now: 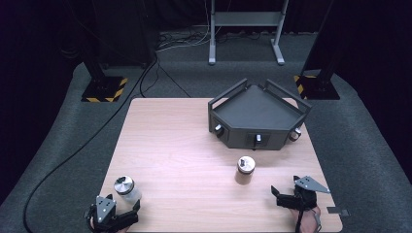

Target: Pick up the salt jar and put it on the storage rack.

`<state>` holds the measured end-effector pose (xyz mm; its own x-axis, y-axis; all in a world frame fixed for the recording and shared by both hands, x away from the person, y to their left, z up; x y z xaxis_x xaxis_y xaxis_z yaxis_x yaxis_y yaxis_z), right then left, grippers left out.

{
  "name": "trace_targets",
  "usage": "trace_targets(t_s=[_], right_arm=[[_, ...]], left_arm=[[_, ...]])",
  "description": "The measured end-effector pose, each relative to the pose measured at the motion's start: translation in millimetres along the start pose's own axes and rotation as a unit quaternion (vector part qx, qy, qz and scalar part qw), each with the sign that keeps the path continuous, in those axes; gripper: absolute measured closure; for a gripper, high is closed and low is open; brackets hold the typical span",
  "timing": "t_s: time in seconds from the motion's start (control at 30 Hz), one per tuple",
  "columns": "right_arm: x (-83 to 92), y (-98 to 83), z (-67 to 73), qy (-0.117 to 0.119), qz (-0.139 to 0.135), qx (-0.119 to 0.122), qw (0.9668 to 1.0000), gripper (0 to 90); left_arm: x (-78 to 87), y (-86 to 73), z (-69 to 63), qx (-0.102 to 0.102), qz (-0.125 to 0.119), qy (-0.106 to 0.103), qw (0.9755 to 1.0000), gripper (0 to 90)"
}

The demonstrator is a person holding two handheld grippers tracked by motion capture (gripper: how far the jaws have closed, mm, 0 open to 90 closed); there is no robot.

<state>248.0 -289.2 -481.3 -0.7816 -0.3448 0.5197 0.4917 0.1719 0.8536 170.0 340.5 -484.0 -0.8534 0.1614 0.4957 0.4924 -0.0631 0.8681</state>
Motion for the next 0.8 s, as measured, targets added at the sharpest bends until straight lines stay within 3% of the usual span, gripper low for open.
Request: trace_targets(t_s=[0.23, 0.43, 0.8], right_arm=[[0.6, -0.8, -0.8, 0.001, -0.003, -0.003, 1.0, 0.0], [0.1, -0.1, -1.1, 0.003, 0.0, -0.003, 1.0, 0.0], [0.6, -1.0, -0.9, -0.001, -0.004, -0.007, 1.0, 0.0]], left_arm=[[-1.3, -1.2, 2.7, 0.003, 0.009, -0.008, 0.9999, 0.2], [0.5, -0.3, 1.8, -0.002, 0.005, -0.001, 1.0, 0.2], [-16.3, 11.3, 1.1, -0.003, 0.014, 0.002, 0.9999, 0.2]])
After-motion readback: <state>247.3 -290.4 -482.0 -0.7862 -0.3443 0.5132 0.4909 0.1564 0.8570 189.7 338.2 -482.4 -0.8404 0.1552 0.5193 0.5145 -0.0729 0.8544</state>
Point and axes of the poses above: each handheld gripper's, and its own axes: x roughly backward along the jaws, y roughly out of its top, z roughly to its left, the point moved 5 cm from there along -x, roughly forward along the jaws, and after that the axes turned 2 degrees about z, right-handed, at the moved point
